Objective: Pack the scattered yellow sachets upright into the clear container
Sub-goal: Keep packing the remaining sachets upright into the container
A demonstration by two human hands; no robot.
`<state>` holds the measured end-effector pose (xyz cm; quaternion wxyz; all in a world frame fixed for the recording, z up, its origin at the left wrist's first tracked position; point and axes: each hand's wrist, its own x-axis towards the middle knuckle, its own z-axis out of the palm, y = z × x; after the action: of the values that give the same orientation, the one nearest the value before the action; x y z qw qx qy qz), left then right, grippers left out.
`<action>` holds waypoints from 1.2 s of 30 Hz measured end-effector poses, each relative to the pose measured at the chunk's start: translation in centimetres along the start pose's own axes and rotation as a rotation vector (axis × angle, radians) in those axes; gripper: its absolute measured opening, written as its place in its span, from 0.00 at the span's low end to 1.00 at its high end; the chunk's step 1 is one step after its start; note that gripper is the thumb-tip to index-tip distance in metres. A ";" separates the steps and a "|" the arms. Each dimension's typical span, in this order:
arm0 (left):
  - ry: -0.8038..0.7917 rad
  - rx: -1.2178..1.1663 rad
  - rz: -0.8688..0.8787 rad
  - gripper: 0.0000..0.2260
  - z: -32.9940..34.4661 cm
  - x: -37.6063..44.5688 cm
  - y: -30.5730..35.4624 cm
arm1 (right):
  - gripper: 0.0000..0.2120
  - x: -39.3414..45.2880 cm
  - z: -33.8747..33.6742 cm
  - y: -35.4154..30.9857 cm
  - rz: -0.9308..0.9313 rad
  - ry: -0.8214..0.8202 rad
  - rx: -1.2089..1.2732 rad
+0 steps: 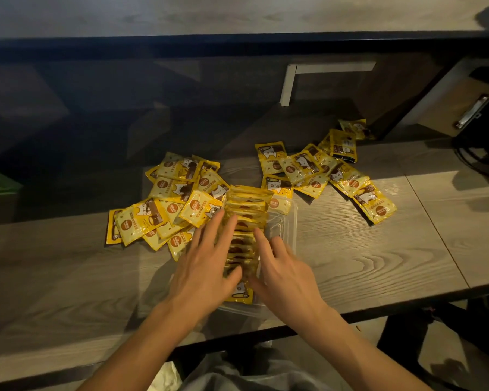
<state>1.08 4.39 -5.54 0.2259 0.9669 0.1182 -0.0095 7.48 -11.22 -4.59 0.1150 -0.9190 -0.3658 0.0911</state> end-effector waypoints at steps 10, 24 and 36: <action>0.188 -0.087 0.160 0.23 -2.0 4.2 5.6 | 0.20 1.6 -4.3 4.9 0.094 0.311 0.206; 0.059 -0.111 0.220 0.20 1.8 11.5 13.5 | 0.27 3.9 -5.4 22.0 0.788 0.221 0.322; 0.004 -0.138 0.155 0.20 3.3 13.0 14.7 | 0.35 6.4 -3.3 27.1 1.028 0.093 0.138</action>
<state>17.21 -6.97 -3.08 0.2915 0.9554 0.0438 0.0183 30.61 -26.39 -9.50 0.1321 -0.9733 0.1453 0.1188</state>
